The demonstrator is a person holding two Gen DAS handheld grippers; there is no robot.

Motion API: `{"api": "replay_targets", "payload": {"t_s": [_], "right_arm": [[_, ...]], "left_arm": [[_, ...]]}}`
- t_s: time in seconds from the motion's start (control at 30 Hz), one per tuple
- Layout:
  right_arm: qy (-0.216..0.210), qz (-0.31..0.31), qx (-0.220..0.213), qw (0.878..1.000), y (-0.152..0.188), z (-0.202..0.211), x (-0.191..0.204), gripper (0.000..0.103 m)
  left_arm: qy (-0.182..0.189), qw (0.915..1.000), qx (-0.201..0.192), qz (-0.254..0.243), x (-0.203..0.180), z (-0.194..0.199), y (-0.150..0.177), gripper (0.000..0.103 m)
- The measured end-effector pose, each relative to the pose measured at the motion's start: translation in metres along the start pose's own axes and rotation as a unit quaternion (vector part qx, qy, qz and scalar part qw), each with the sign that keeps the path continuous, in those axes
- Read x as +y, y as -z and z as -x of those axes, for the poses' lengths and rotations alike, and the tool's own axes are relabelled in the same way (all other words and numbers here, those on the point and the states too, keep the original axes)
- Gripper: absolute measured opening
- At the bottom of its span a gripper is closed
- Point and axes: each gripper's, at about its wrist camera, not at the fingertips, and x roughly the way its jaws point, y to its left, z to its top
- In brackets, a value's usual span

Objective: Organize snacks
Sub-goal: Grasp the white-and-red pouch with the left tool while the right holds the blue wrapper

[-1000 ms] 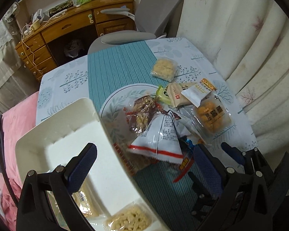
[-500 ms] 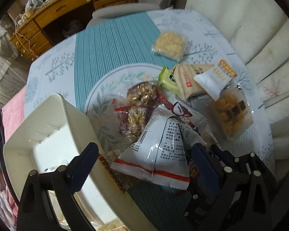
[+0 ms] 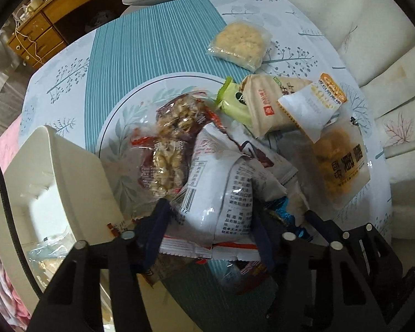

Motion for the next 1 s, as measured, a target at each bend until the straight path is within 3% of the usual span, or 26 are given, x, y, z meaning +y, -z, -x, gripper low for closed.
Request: {"api": "replay_targets", "payload": {"t_s": [0.1, 0.33, 0.7, 1.0], "right_arm": [[-0.013, -0.024, 0.02, 0.999, 0.001, -0.004, -0.009, 0.043], [-0.035, -0.043, 0.03, 0.998, -0.001, -0.004, -0.02, 0.029], [-0.07, -0.105, 0.059, 0.99, 0.002, -0.002, -0.041, 0.026], [-0.071, -0.159, 0.048, 0.984, -0.001, 0.035, -0.046, 0.026]], "left_arm": [[0.001, 1.0, -0.004, 0.002, -0.002, 0.003, 0.001, 0.044], [0.013, 0.9996, -0.008, 0.024, 0.001, 0.012, 0.007, 0.042], [0.041, 0.9959, -0.059, 0.056, 0.012, 0.058, 0.035, 0.042], [0.1, 0.984, -0.11, 0.098, 0.04, 0.102, 0.085, 0.043]]}}
